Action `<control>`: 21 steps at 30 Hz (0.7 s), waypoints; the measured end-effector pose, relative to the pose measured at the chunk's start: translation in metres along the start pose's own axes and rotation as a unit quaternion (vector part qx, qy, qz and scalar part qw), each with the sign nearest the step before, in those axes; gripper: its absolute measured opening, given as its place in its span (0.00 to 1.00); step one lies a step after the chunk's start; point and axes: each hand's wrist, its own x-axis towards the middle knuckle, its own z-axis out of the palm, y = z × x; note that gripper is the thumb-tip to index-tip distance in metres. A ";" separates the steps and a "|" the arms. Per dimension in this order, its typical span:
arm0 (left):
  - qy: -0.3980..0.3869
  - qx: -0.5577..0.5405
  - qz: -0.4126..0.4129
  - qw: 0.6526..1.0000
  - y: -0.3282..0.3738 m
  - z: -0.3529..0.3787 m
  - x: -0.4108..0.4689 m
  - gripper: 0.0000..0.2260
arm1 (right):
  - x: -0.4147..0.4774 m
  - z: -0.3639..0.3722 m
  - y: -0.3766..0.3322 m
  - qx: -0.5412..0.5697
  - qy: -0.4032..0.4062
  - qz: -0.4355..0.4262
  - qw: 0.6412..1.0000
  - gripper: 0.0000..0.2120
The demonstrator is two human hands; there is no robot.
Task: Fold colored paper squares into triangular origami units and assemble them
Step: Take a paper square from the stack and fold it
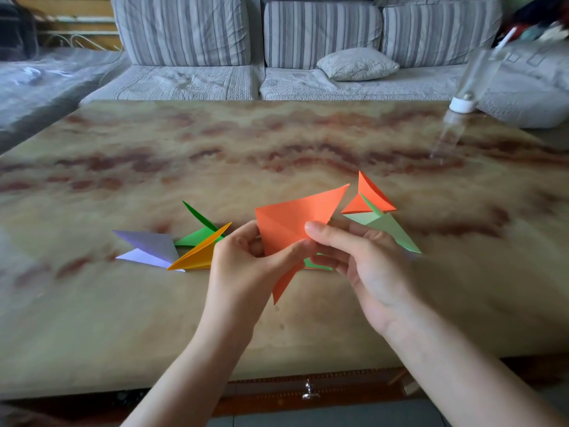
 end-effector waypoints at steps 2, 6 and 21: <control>-0.008 -0.006 -0.015 1.000 0.001 0.001 0.001 0.08 | 0.002 -0.001 -0.002 0.000 0.001 0.005 1.000 0.10; -0.033 -0.021 -0.036 0.999 0.005 0.000 0.003 0.07 | 0.003 -0.005 -0.006 0.000 -0.008 0.009 1.000 0.08; -0.071 -0.018 -0.083 0.994 0.010 -0.005 0.002 0.06 | 0.013 -0.014 -0.015 -0.011 -0.018 -0.013 1.000 0.00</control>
